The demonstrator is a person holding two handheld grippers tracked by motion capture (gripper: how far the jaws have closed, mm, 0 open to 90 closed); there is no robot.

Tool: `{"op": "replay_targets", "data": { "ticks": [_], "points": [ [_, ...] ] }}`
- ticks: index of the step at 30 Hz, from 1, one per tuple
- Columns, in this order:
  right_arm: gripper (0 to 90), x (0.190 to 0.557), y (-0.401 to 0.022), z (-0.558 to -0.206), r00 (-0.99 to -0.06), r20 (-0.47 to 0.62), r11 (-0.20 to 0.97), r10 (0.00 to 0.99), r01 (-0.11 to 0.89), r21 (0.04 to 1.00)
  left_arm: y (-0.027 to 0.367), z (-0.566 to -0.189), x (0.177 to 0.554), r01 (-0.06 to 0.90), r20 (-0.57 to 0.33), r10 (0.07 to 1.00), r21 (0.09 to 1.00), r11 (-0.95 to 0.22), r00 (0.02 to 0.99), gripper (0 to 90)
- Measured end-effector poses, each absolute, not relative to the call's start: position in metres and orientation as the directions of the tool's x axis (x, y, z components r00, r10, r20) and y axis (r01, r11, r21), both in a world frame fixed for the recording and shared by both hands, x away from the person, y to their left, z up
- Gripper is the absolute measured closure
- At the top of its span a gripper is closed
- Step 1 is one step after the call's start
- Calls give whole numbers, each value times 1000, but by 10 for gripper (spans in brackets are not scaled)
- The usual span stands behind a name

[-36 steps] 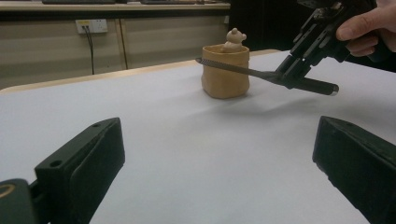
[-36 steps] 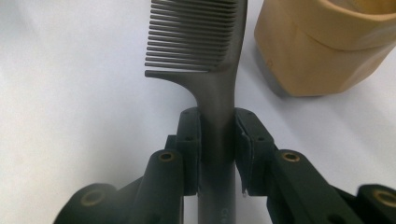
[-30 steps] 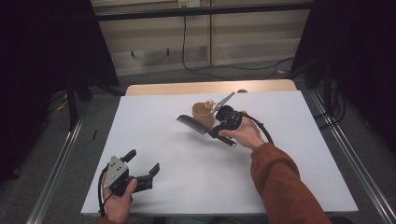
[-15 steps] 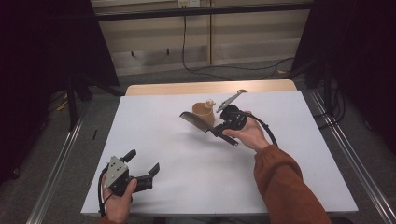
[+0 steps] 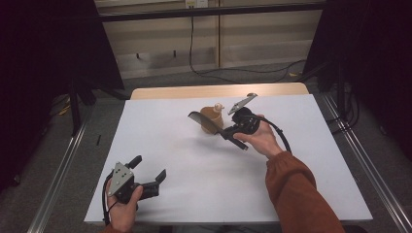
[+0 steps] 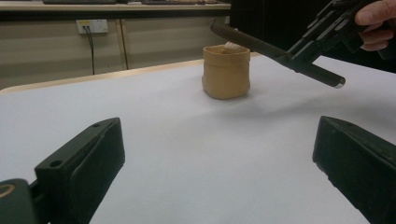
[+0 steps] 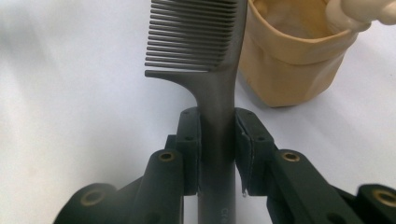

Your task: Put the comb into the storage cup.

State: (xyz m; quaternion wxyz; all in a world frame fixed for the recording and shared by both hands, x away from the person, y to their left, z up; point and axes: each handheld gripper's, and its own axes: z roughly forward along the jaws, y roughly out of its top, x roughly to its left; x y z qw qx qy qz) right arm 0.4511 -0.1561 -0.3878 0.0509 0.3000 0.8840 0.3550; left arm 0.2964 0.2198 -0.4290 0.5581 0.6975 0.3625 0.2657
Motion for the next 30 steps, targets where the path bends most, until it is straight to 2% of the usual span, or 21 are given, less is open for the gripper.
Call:
{"op": "replay_targets", "data": {
  "ticks": [30],
  "points": [
    [728, 447, -162, -377, -813, 101, 474, 574, 430, 768, 220, -428, 296, 202, -27, 811, 973, -113, 584, 23]
  ]
}}
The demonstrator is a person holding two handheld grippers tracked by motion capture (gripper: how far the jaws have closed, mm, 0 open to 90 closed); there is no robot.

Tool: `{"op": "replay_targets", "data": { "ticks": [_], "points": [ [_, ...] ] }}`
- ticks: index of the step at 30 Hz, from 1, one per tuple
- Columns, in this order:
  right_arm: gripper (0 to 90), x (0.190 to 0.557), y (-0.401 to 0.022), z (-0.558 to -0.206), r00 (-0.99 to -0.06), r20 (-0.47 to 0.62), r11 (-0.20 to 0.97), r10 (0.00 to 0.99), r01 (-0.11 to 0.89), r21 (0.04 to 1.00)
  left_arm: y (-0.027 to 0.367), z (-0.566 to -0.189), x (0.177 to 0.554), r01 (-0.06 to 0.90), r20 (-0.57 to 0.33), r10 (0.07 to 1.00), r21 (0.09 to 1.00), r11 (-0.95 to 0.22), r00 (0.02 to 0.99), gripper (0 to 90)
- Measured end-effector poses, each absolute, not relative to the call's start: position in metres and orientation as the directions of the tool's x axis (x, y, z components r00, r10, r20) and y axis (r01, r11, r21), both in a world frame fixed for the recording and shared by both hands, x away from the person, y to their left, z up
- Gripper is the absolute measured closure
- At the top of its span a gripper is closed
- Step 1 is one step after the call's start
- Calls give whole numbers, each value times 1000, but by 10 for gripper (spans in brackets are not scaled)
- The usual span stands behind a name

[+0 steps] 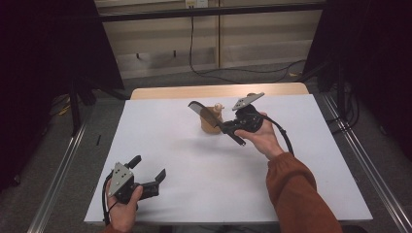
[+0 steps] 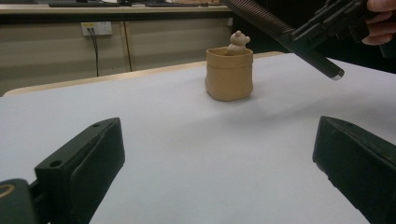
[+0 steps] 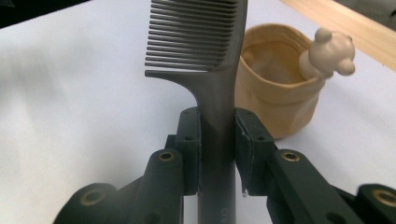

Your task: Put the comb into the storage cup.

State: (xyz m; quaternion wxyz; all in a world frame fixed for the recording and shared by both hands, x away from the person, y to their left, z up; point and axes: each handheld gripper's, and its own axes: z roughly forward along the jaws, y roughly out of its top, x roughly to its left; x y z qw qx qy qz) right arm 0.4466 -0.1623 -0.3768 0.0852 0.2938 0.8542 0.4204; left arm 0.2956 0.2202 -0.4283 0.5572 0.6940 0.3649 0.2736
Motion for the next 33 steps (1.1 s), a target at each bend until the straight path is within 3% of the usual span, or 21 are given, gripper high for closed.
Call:
{"op": "replay_targets", "data": {
  "ticks": [33],
  "points": [
    [728, 446, -176, -357, -754, 105, 253, 648, 343, 905, 222, -429, 296, 209, -36, 811, 972, -108, 584, 23]
  ]
}}
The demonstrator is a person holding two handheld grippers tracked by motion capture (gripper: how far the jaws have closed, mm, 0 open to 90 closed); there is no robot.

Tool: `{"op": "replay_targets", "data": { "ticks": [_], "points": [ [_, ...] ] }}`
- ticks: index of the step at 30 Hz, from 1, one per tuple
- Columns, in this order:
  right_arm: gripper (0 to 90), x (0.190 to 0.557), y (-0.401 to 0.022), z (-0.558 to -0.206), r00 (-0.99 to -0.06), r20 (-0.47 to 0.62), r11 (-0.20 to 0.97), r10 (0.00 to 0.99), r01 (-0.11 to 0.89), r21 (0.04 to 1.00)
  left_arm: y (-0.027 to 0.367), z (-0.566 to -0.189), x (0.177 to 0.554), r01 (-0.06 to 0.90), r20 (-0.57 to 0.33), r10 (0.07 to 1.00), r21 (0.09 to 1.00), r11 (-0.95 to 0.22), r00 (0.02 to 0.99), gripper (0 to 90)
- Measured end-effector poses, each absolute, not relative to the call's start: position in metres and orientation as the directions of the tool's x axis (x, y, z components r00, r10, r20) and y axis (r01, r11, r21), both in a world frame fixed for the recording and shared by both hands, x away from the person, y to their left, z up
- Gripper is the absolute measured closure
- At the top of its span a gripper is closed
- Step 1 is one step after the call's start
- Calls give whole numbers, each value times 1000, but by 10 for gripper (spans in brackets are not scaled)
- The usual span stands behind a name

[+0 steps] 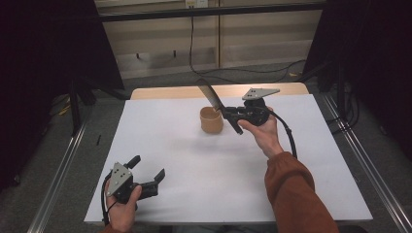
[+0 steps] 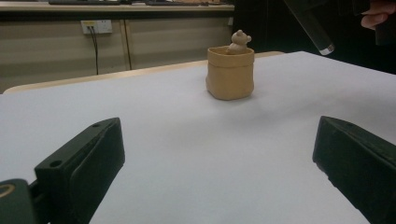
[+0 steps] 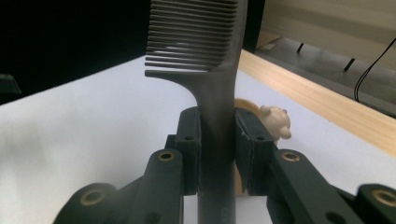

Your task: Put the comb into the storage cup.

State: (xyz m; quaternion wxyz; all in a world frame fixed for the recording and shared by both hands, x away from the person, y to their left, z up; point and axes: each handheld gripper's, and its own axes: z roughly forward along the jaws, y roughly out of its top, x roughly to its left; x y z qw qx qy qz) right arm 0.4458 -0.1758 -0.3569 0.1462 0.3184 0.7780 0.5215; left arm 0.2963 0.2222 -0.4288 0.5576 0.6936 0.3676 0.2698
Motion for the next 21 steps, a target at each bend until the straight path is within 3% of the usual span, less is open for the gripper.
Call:
{"op": "replay_targets", "data": {
  "ticks": [21],
  "points": [
    [728, 454, -173, -356, -711, 112, 140, 694, 286, 948, 222, -428, 296, 203, -38, 809, 974, -101, 587, 23]
  ]
}}
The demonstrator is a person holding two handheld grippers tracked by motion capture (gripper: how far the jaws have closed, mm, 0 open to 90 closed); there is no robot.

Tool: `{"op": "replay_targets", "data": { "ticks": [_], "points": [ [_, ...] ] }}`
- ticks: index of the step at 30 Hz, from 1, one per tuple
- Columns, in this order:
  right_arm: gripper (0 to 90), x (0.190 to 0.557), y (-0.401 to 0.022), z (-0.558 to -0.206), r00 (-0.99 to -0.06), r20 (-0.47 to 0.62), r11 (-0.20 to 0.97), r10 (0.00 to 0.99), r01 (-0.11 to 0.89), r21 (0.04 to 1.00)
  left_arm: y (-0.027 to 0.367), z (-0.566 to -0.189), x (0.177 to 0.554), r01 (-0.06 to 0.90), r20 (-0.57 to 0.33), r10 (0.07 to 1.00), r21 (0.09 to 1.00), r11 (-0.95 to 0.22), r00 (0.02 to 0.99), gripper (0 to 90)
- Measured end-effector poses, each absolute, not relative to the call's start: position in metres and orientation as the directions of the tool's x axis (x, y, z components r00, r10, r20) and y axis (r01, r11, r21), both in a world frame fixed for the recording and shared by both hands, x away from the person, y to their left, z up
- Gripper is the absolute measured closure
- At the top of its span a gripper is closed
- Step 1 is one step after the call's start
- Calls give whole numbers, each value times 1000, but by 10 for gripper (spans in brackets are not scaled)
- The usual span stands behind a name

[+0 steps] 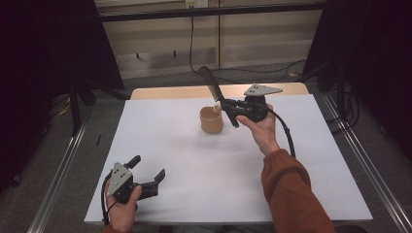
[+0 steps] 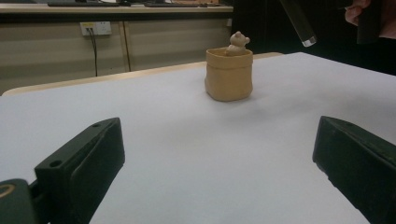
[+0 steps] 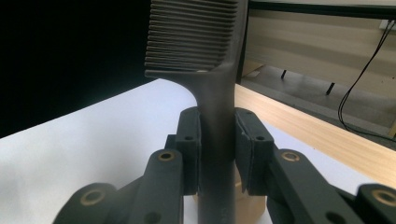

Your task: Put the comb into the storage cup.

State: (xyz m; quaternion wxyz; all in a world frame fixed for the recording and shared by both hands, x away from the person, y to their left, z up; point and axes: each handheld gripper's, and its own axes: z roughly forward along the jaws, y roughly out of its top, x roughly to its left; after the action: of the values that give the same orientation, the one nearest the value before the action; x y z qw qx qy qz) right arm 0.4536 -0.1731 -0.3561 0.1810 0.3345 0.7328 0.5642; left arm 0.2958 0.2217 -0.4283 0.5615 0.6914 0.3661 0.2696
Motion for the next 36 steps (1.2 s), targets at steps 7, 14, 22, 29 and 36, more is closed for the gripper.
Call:
{"op": "replay_targets", "data": {
  "ticks": [7, 14, 22, 29, 36],
  "points": [
    [727, 460, -164, -354, -721, 106, 140, 685, 273, 952, 222, -428, 296, 201, -38, 809, 974, -100, 587, 23],
    [728, 467, -158, -350, -728, 108, 137, 677, 269, 953, 223, -428, 295, 199, -36, 809, 975, -101, 586, 23],
    [728, 472, -151, -343, -735, 99, 133, 671, 251, 959, 223, -427, 295, 191, -47, 810, 978, -81, 585, 23],
    [728, 478, -149, -343, -744, 104, 127, 660, 247, 961, 222, -427, 296, 189, -56, 809, 980, -69, 584, 23],
    [727, 485, -146, -344, -744, 105, 128, 660, 250, 960, 219, -428, 297, 185, -60, 807, 981, -61, 587, 23]
  ]
}}
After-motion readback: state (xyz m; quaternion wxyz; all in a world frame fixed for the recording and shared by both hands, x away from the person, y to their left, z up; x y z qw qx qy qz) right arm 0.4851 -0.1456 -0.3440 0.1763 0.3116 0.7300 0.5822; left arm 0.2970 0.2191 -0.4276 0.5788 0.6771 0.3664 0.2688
